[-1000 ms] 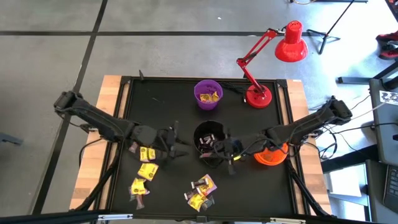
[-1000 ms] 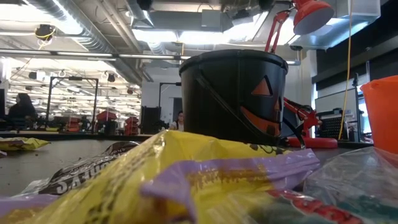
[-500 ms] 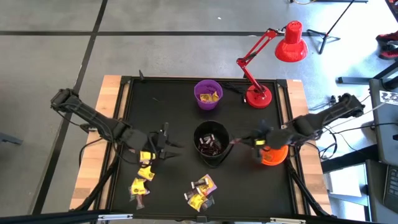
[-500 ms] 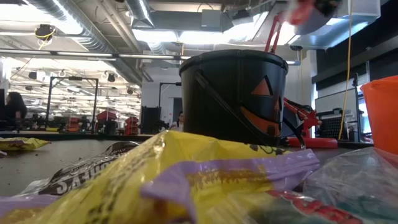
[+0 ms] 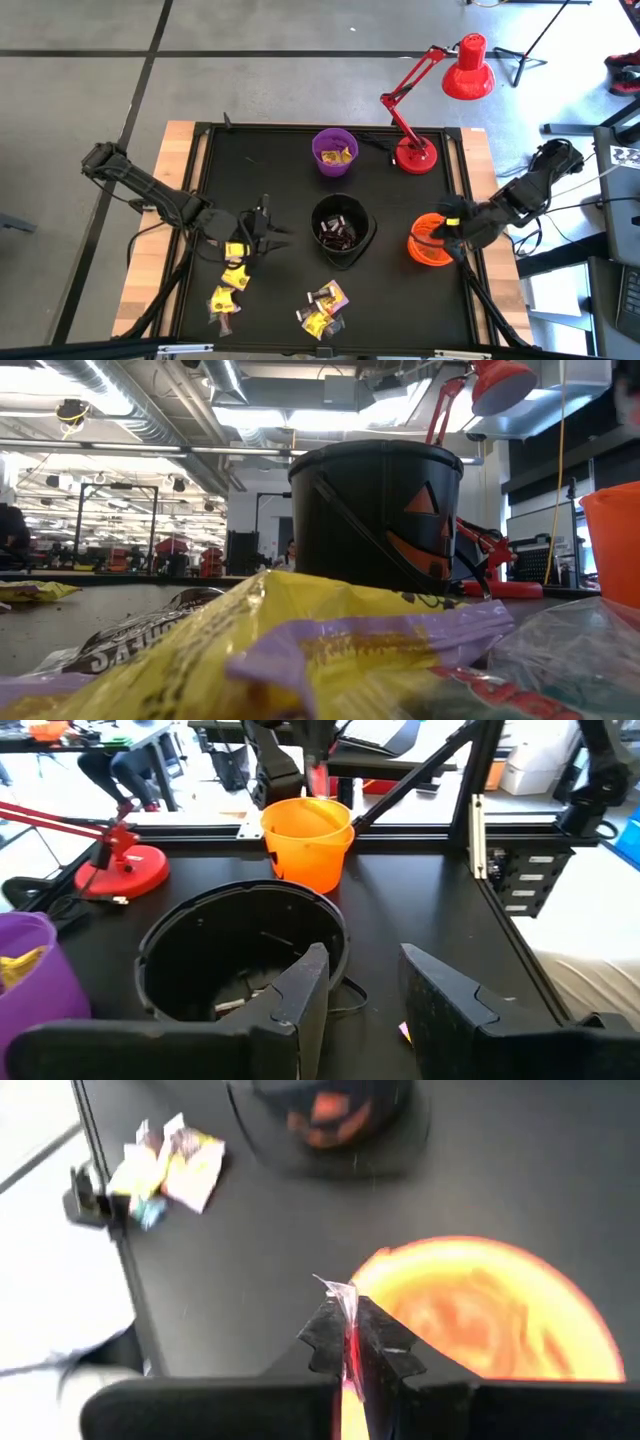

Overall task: Sort candy
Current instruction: Put the orange gummy into the orange bucket

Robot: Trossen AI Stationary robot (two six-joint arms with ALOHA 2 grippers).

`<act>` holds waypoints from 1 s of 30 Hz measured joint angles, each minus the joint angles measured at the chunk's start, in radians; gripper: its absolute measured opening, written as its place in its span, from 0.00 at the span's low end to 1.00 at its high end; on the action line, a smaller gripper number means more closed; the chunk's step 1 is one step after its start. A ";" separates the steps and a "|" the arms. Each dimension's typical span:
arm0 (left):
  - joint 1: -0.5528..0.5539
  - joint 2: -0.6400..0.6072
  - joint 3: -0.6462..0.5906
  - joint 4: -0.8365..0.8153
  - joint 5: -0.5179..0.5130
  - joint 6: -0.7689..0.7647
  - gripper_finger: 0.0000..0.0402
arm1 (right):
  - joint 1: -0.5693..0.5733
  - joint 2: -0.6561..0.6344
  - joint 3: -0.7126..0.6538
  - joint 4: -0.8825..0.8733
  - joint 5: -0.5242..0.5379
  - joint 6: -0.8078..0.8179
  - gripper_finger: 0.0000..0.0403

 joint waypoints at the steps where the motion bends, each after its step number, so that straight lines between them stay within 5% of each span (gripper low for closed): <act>1: 0.000 0.000 0.000 0.000 -0.008 0.000 0.28 | 0.007 0.000 0.000 -0.004 -0.030 0.011 0.03; 12: 0.000 0.000 0.000 0.000 -0.024 -0.002 0.28 | 0.023 0.001 0.000 -0.036 -0.247 0.004 0.03; 30: 0.000 0.000 0.000 0.007 -0.024 -0.027 0.28 | 0.023 0.007 0.000 -0.030 -0.179 0.003 0.03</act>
